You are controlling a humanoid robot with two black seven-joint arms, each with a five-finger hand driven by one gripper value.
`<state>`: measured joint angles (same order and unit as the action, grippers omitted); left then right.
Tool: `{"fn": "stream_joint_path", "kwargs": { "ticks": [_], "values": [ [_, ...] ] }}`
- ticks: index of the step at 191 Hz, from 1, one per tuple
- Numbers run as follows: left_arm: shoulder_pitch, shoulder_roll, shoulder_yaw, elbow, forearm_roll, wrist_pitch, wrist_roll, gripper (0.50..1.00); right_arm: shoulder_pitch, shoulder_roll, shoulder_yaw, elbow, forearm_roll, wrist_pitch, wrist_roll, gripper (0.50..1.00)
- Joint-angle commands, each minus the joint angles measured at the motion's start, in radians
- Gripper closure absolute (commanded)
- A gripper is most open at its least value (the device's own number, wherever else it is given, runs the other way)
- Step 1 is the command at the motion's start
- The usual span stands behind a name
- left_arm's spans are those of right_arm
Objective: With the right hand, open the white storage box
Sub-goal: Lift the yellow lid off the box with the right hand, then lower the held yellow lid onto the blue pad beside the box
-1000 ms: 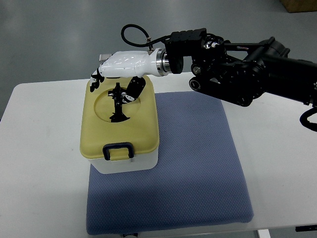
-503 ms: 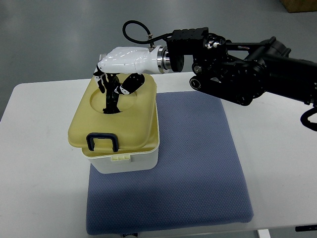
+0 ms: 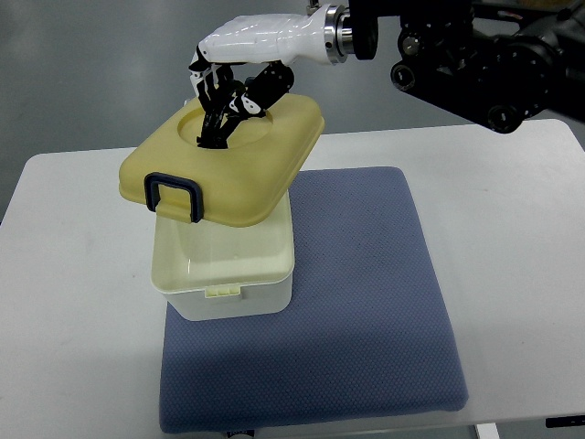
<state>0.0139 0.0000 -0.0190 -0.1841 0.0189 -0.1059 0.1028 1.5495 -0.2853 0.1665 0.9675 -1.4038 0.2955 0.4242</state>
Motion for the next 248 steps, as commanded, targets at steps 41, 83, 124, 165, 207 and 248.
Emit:
{"fn": "stream_joint_path", "kwargs": {
  "ticks": [41, 83, 124, 165, 207, 248],
  "values": [
    [0.0, 0.0, 0.001, 0.0, 0.001, 0.0, 0.0, 0.5, 0.038, -0.244, -0.004, 0.031, -0.012, 0.206, 0.034, 1.0],
    [0.0, 0.0, 0.001, -0.001, 0.003, 0.0, 0.002, 0.5, 0.044, -0.39, -0.05, 0.031, -0.084, 0.286, 0.054, 1.0],
    [0.0, 0.0, 0.001, -0.001, 0.001, 0.0, 0.002, 0.5, 0.032, -0.456, -0.225, 0.03, -0.193, 0.24, 0.056, 1.0],
    [0.0, 0.0, -0.001, -0.001, 0.001, 0.0, 0.002, 0.5, 0.001, -0.474, -0.394, 0.03, -0.192, 0.039, 0.056, 1.0],
    [0.0, 0.0, -0.001, 0.0, 0.001, 0.0, 0.002, 0.5, -0.055, -0.472, -0.435, 0.099, -0.181, -0.062, 0.057, 1.0],
    [0.0, 0.0, -0.001, 0.0, 0.001, 0.0, 0.002, 0.5, -0.098, -0.463, -0.433, 0.201, -0.175, -0.128, 0.054, 1.0]
  ]
}}
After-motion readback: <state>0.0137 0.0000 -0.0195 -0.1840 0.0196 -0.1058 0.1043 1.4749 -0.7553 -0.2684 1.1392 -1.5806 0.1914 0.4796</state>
